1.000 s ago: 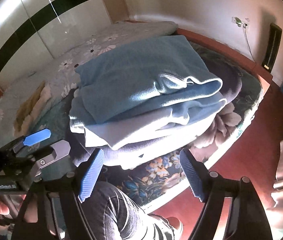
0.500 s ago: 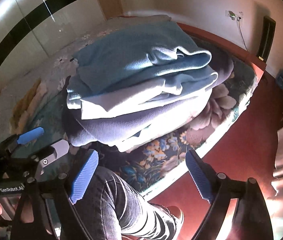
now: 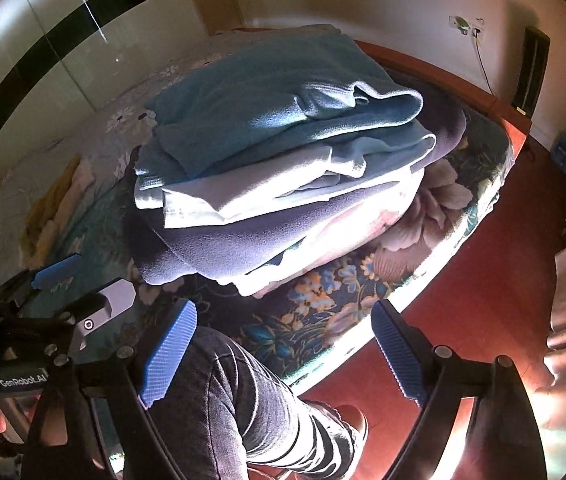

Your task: Fold clothes

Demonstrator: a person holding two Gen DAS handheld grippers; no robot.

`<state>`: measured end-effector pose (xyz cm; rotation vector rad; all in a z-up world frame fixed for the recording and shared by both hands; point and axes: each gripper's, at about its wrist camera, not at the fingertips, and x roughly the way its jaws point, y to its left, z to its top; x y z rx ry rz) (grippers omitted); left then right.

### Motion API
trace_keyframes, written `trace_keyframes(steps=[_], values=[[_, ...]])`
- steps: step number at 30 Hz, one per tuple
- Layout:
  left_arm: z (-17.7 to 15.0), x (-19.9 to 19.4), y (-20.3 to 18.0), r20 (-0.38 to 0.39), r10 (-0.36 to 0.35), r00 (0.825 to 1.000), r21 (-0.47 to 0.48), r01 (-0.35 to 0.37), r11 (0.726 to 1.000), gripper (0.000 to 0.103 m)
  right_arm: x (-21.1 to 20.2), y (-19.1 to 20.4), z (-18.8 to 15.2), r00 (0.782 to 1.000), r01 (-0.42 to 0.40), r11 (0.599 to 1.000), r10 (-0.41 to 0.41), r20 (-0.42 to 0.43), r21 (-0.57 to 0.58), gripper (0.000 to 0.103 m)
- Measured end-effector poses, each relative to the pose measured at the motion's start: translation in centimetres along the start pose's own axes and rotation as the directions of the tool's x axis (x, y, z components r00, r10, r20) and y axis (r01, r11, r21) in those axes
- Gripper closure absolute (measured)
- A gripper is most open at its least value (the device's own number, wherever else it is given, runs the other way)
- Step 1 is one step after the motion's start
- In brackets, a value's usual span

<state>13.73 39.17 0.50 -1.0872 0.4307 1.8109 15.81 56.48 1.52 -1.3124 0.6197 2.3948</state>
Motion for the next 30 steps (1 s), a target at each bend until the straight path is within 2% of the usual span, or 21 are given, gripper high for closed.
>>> trace_keyframes(steps=[11, 12, 14, 30], values=[[-0.1, 0.42, 0.31, -0.022, 0.002, 1.0, -0.014, -0.002, 1.0, 0.0, 0.23, 0.16, 0.13, 1.0, 0.009, 1.0, -0.009, -0.003, -0.005, 0.013], [-0.14, 0.46, 0.34, -0.023, 0.005, 1.0, -0.015, -0.006, 1.0, 0.0, 0.2, 0.23, 0.15, 1.0, 0.011, 1.0, -0.011, 0.0, -0.007, 0.012], [-0.22, 0.53, 0.39, -0.025, 0.008, 1.0, -0.017, -0.008, 1.0, 0.0, 0.24, 0.3, 0.17, 1.0, 0.012, 1.0, -0.012, 0.001, -0.009, 0.0], [-0.58, 0.53, 0.81, -0.025, 0.01, 1.0, -0.032, -0.011, 0.999, 0.0, 0.43, 0.7, 0.16, 1.0, 0.017, 1.0, -0.017, -0.009, -0.014, 0.0]])
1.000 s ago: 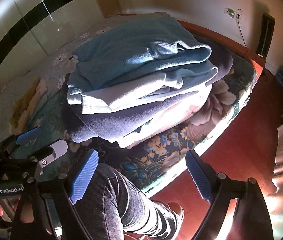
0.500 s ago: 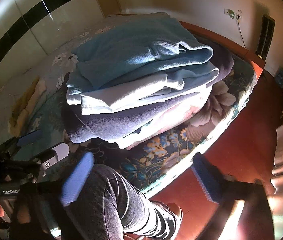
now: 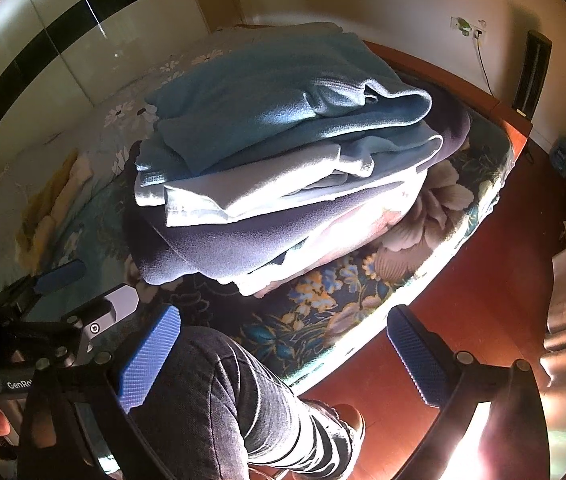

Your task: Fold clothes

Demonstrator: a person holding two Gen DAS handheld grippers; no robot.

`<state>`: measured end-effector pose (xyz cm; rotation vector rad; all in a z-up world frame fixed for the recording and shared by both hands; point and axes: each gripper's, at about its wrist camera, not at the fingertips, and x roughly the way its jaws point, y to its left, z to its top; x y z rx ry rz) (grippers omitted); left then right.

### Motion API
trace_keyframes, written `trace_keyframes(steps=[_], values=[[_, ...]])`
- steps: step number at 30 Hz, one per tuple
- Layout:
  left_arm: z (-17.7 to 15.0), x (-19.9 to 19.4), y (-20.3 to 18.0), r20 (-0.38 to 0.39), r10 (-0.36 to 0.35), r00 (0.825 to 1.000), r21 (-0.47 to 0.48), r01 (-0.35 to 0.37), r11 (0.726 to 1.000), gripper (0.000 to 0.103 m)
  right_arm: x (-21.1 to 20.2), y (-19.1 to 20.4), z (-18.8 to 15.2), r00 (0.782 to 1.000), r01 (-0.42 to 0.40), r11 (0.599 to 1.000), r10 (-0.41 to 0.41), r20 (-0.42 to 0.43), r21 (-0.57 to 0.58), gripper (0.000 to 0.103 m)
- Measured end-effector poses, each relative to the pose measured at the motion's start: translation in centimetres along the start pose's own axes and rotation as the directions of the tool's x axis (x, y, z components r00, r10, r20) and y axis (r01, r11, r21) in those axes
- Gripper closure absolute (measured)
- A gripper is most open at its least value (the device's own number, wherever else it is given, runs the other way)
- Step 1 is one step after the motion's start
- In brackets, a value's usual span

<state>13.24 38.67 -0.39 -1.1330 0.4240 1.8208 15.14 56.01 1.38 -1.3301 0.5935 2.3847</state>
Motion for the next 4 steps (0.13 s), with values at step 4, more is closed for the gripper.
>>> trace_keyframes(steps=[4], values=[[-0.04, -0.24, 0.08, 0.016, 0.005, 1.0, -0.005, -0.005, 1.0, 0.0, -0.02, 0.07, 0.02, 1.0, -0.001, 1.0, 0.001, 0.001, 0.002, 0.0]])
